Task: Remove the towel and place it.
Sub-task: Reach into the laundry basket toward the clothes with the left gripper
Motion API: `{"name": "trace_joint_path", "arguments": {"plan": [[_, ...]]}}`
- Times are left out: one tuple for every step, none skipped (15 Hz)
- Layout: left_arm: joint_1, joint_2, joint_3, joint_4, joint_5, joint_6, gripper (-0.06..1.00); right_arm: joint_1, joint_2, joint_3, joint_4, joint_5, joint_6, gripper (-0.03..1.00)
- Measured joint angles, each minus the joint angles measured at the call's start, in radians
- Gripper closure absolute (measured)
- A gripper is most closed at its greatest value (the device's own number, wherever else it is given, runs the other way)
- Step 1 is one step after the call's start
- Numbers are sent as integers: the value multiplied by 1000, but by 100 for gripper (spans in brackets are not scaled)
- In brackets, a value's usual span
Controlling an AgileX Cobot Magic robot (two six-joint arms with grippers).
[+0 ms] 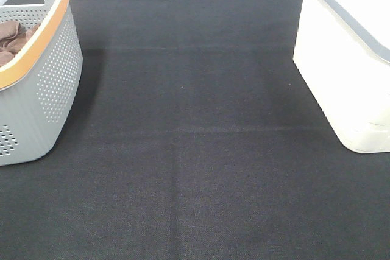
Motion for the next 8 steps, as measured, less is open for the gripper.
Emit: {"name": "trace_joint_path", "arguments": {"plan": [[0, 0, 0, 0, 0, 0, 40, 0, 0, 0, 0, 0, 0, 34], [0, 0, 0, 0, 0, 0, 40, 0, 0, 0, 0, 0, 0, 34], [0, 0, 0, 0, 0, 0, 40, 0, 0, 0, 0, 0, 0, 34], [0, 0, 0, 0, 0, 0, 40, 0, 0, 0, 0, 0, 0, 34], [0, 0, 0, 0, 0, 0, 40, 0, 0, 0, 0, 0, 0, 34], [0, 0, 0, 0, 0, 0, 40, 0, 0, 0, 0, 0, 0, 34], [0, 0, 0, 0, 0, 0, 40, 0, 0, 0, 0, 0, 0, 34], [0, 0, 0, 0, 0, 0, 40, 0, 0, 0, 0, 0, 0, 34]]}}
